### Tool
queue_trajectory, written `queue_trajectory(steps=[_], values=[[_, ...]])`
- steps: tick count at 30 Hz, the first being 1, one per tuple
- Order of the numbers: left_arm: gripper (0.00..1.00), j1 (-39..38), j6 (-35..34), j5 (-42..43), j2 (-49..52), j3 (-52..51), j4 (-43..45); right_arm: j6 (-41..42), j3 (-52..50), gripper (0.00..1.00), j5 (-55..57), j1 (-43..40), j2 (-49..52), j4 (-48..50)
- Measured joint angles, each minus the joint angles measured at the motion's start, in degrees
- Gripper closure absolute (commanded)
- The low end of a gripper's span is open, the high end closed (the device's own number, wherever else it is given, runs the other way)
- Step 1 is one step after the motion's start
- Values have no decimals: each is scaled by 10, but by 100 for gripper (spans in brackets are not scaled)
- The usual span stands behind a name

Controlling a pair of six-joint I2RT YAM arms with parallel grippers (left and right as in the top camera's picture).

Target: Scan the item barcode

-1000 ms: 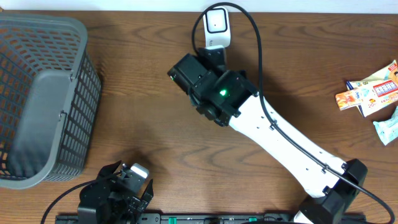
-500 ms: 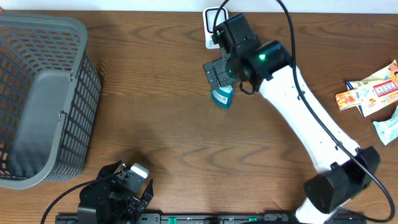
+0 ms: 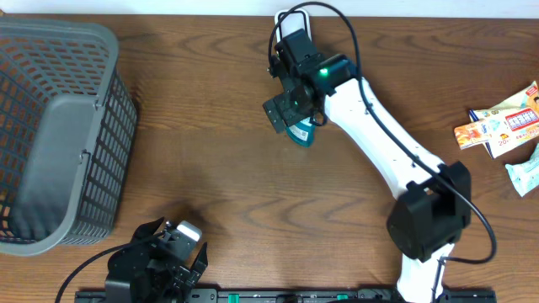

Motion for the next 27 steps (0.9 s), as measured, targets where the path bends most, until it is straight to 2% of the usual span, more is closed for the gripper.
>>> queue_trajectory(steps=[9, 20, 27], values=[[1, 0, 0, 0, 0, 0, 0, 0, 0, 1, 9, 0, 37, 7], [1, 0, 0, 0, 0, 0, 0, -4, 0, 25, 9, 0, 37, 7], [1, 0, 0, 0, 0, 0, 0, -5, 0, 37, 9, 0, 37, 5]])
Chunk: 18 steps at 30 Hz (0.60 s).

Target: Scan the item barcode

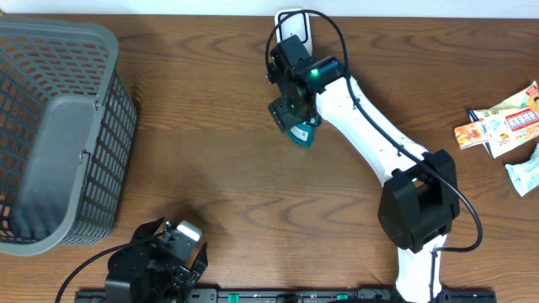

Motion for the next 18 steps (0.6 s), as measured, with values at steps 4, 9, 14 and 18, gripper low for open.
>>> queue_trajectory(steps=[4, 9, 14, 18], values=[[1, 0, 0, 0, 0, 0, 0, 0, 0, 43, 2, 0, 0, 0], [1, 0, 0, 0, 0, 0, 0, 0, 0, 50, 4, 0, 0, -3], [1, 0, 0, 0, 0, 0, 0, 0, 0, 48, 4, -1, 0, -11], [1, 0, 0, 0, 0, 0, 0, 0, 0, 44, 4, -1, 2, -19]])
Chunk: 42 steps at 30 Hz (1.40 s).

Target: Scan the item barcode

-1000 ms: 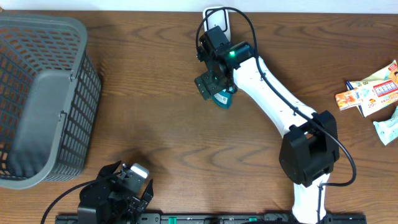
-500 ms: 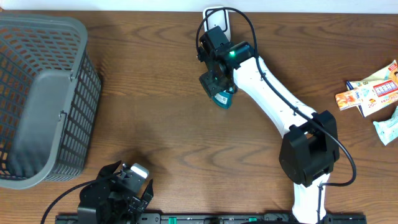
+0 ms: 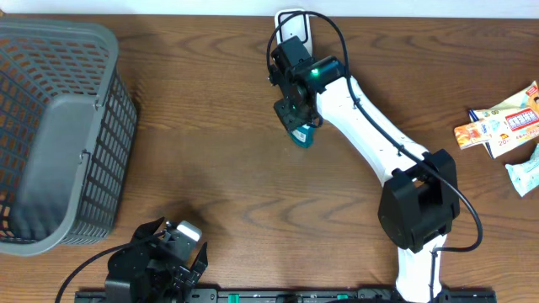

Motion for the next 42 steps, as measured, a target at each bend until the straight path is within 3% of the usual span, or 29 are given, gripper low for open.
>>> queue_trajectory(steps=[16, 29, 42], values=[[1, 0, 0, 0, 0, 0, 0, -7, 4, 91, 11, 0, 7, -16], [1, 0, 0, 0, 0, 0, 0, -8, 5, 97, -32, -2, 7, -21], [1, 0, 0, 0, 0, 0, 0, -45, 2, 96, -259, -24, -10, -63]])
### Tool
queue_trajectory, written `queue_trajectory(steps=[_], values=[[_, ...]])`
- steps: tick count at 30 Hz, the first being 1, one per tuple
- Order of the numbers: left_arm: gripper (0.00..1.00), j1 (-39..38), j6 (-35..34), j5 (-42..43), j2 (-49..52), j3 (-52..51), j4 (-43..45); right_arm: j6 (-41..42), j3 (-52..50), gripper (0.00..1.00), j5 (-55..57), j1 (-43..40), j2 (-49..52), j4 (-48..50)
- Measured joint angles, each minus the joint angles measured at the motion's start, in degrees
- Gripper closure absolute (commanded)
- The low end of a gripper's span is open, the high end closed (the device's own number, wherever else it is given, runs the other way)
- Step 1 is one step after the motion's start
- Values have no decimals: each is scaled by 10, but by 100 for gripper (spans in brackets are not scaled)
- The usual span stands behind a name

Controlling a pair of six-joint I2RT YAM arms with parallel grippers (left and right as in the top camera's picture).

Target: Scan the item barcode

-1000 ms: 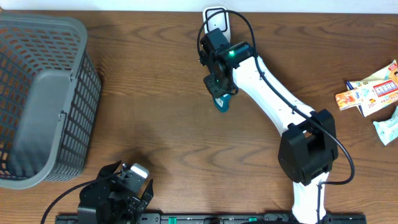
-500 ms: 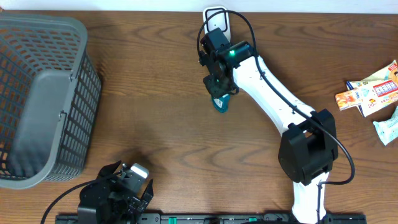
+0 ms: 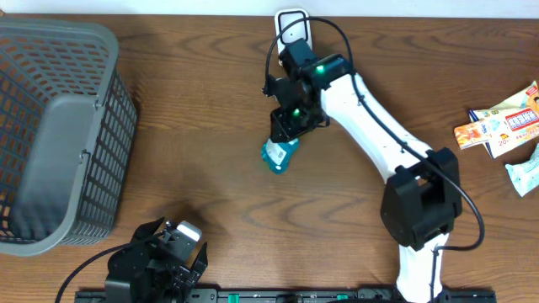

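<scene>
In the overhead view my right gripper (image 3: 283, 137) is shut on a small teal packet (image 3: 277, 156), which hangs from its fingers over the middle of the wooden table. A white barcode scanner (image 3: 292, 20) stands at the table's far edge, just beyond the right wrist. The packet is nearer to me and a little left of the scanner. My left arm lies folded at the near left edge; its gripper (image 3: 187, 255) shows, but its fingers are too dark to read.
A grey plastic basket (image 3: 101, 109) fills the far left of the table. Several snack packets (image 3: 498, 126) lie at the right edge, with a pale one (image 3: 524, 174) below them.
The right gripper has moved toward me and left, away from the scanner, with the teal packet still in it. The packet now hangs lower left of the wrist. The left arm is unchanged.
The right gripper held the teal packet a short way in front of the scanner, and its wrist stood turned a little differently at each of the three earlier moments. Now the packet is farther from the scanner, toward the table's middle. The left arm stayed folded throughout.
</scene>
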Motion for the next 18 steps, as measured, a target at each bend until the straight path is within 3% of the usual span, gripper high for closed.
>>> queue_trajectory(steps=[11, 18], values=[[1, 0, 0, 0, 0, 0, 0, -51, 0, 99, -243, -70, -86, -57], [1, 0, 0, 0, 0, 0, 0, -81, 0, 99, -322, -107, -86, -98]])
